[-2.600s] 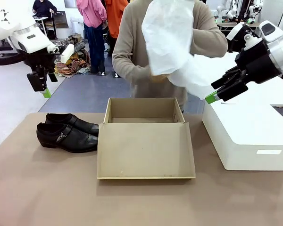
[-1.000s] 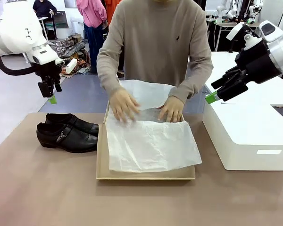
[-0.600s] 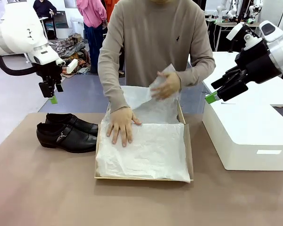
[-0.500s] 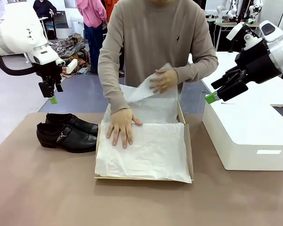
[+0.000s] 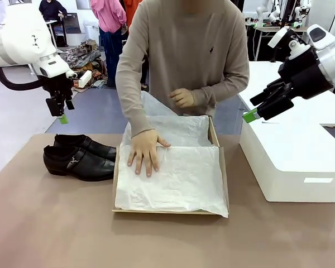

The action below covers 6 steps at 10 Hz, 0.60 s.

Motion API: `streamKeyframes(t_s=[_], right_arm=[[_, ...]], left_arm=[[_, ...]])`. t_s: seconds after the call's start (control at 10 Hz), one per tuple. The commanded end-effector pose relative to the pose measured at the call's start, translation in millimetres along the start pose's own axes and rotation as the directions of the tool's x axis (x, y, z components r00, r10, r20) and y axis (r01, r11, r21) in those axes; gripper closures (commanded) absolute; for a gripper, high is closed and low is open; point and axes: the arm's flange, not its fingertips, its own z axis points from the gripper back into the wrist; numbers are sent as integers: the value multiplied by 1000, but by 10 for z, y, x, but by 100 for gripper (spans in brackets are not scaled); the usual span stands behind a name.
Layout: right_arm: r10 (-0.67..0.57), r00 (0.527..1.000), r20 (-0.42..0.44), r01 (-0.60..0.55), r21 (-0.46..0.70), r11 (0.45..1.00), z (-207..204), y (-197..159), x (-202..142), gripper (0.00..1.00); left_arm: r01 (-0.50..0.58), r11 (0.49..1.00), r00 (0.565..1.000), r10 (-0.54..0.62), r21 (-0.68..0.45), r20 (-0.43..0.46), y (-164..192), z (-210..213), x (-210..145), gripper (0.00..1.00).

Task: Pack the shoes into the box.
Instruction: Place one shoe of the Shoes into the Shoes Box.

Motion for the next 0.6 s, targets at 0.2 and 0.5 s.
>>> streamKeyframes(t_s=[0.2, 0.5], right_arm=[[10, 1000, 19, -11, 14, 1000, -16, -22, -2, 0], [10, 1000, 19, -11, 14, 1000, -16, -22, -2, 0]], left_arm=[[44, 999, 999, -44, 19, -12, 281, -197, -85, 0], [24, 1000, 999, -24, -3, -42, 468, -356, -59, 0]])
